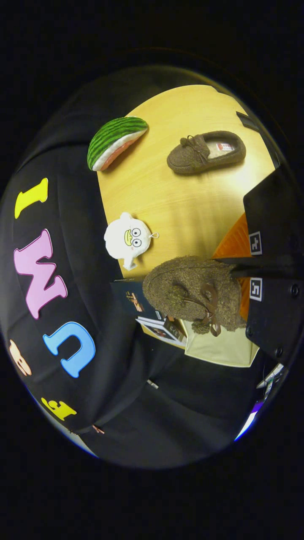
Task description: Open the storage box then place both shoes into the box .Put the left shoe in first, then the right shoe, with the right side of both shoes facing outward in a uniform manner.
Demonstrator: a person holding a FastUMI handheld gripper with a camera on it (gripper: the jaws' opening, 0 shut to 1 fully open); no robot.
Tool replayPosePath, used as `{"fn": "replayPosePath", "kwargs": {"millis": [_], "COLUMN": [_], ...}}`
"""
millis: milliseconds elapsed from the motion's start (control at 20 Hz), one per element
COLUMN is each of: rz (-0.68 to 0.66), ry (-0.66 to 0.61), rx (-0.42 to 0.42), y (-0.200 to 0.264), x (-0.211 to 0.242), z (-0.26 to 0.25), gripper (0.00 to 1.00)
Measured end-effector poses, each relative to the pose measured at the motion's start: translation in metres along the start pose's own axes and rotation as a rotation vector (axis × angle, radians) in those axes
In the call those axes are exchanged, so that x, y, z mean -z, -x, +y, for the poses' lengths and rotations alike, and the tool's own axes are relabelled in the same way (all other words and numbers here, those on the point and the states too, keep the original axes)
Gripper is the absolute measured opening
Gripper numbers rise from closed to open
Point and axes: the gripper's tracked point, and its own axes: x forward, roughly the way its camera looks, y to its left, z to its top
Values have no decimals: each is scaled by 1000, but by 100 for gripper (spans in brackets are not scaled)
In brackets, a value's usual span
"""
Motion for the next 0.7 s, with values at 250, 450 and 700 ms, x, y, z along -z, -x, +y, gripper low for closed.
{"fn": "replayPosePath", "kwargs": {"millis": [250,450,700], "rz": [-3,21,108], "ry": [-37,-57,-44], "rx": [-88,-128,-150], "y": [0,-22,-57], "x": [0,14,52], "z": [69,120,169], "gripper": [5,5,5]}}
